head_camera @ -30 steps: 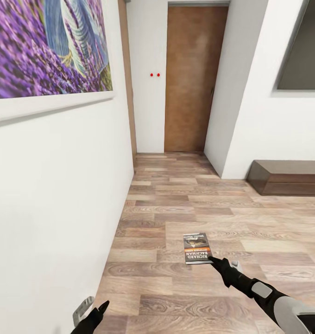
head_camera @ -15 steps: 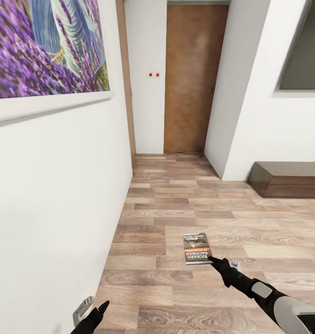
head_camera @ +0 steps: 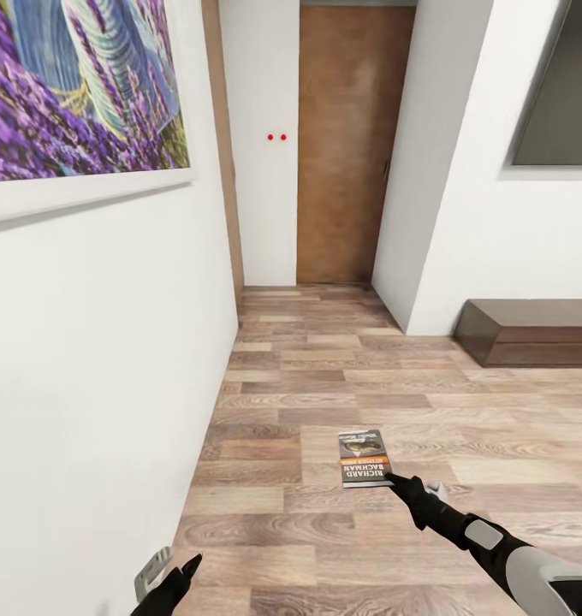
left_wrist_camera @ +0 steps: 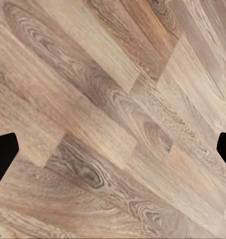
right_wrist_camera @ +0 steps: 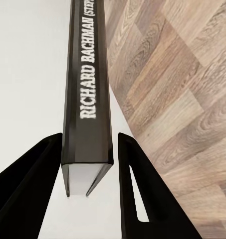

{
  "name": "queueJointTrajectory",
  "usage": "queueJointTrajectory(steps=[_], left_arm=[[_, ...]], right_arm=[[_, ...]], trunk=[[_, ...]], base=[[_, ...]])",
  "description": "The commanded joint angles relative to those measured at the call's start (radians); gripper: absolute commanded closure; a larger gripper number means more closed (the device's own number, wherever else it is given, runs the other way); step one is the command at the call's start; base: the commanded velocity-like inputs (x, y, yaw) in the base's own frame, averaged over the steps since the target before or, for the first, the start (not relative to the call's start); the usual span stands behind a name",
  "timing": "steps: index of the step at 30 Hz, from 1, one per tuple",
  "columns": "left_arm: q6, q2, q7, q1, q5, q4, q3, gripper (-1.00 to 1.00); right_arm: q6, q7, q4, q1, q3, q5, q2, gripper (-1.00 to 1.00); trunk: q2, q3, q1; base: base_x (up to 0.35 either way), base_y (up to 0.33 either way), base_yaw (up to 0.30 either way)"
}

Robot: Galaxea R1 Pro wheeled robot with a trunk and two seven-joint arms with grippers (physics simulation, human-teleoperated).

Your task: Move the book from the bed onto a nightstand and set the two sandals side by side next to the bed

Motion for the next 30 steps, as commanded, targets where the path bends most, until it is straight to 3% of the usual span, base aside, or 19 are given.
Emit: queueJointTrajectory(steps=[1,30], left_arm=[[-0.004,0.0,-0.003,-0.001,0.006,0.001,-0.008,-1.0],[-0.004,0.0,-0.003,-0.001,0.006,0.001,-0.008,-1.0]], right_arm=[[0.008,0.005,0.003,-0.002,0.002,-0.013,0.0,1.0],[0.008,0.005,0.003,-0.002,0.002,-0.014,0.0,1.0]], trunk=[[0.0,-0.001,0.0],[0.0,-0.001,0.0]], base=[[0.158,0.0,-0.018],[0.158,0.0,-0.072]])
